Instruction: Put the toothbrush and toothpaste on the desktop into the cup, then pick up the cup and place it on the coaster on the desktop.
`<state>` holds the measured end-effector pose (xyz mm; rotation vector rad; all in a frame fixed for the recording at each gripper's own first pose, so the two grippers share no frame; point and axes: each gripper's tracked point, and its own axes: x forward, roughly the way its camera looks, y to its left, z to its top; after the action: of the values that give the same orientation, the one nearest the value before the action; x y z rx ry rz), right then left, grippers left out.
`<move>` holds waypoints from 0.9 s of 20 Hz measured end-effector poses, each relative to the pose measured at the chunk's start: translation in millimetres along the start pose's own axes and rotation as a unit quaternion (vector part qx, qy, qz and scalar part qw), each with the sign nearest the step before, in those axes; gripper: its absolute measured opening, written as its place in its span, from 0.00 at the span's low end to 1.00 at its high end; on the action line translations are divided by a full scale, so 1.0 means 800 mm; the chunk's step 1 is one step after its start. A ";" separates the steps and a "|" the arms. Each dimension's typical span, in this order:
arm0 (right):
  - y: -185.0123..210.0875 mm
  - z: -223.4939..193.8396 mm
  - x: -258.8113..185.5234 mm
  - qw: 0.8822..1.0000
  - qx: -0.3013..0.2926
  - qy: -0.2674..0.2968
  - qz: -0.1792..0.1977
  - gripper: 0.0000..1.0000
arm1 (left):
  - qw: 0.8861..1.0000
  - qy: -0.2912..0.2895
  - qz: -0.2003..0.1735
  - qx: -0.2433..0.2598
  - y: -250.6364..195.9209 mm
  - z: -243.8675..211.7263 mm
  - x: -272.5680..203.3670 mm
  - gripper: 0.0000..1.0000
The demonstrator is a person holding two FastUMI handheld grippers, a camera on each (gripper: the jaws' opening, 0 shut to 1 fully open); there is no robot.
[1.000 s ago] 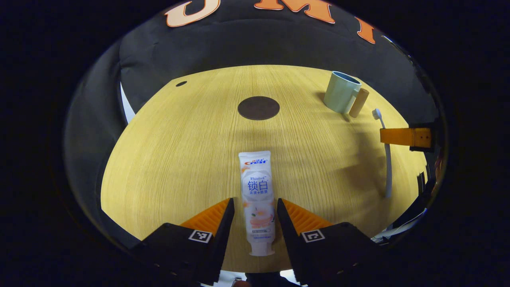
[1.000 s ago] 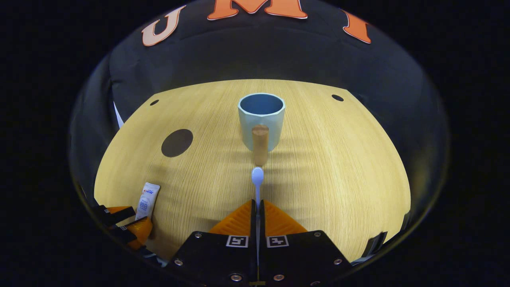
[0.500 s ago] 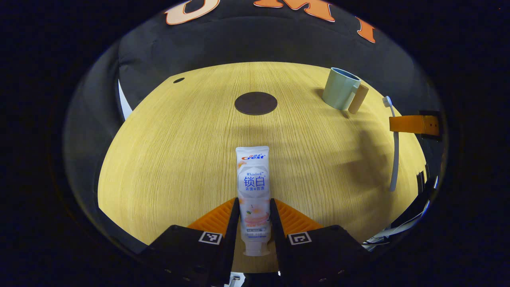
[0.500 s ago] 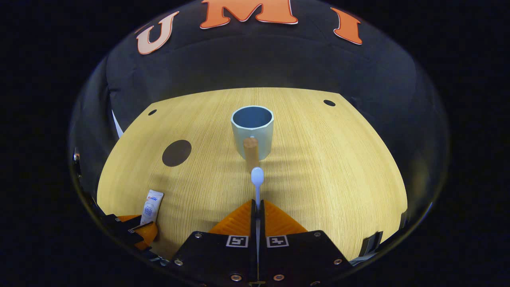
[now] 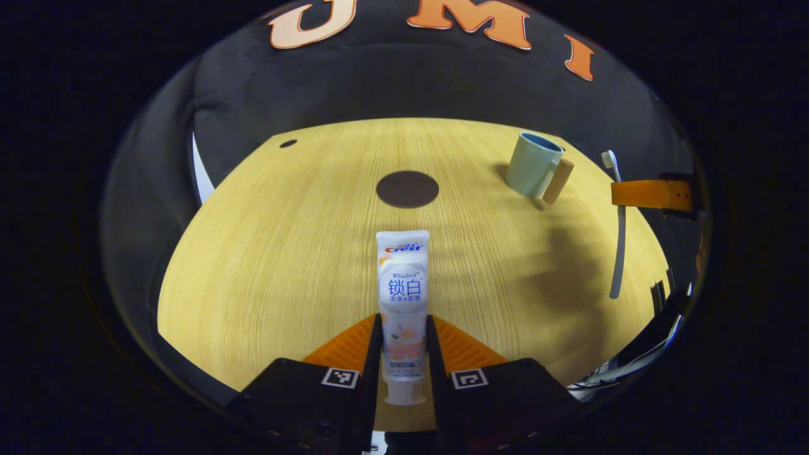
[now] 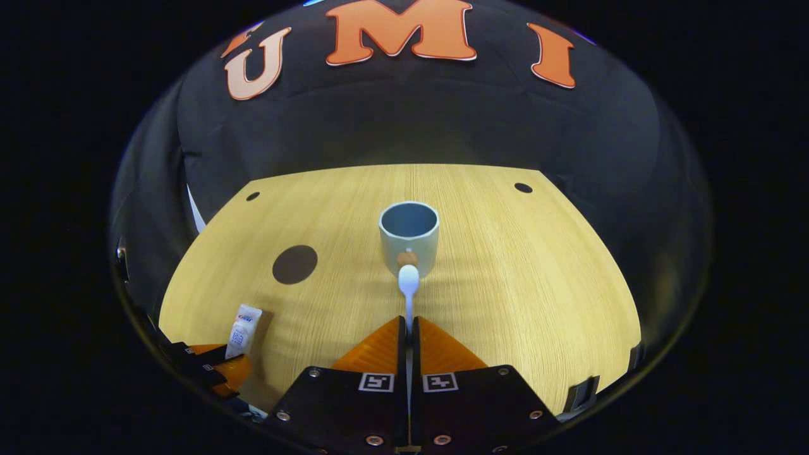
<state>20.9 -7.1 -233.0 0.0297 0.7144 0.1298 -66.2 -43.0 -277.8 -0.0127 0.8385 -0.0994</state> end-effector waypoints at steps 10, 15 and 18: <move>0.008 0.125 -0.015 0.995 -0.002 -0.096 0.013 0.02 | 0.993 -0.121 -0.006 -0.016 0.007 0.133 -0.030 0.39; 0.009 0.203 0.006 0.989 -0.009 -0.144 0.018 0.02 | 0.987 -0.157 0.001 -0.018 0.013 0.184 -0.040 0.38; 0.011 0.239 0.024 0.985 -0.010 -0.168 0.026 0.02 | 0.986 -0.167 0.010 -0.016 0.018 0.206 -0.040 0.38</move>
<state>159.2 7.6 -100.6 0.0506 0.3756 0.1776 35.9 -30.0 -144.5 -0.0503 0.5051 -0.0632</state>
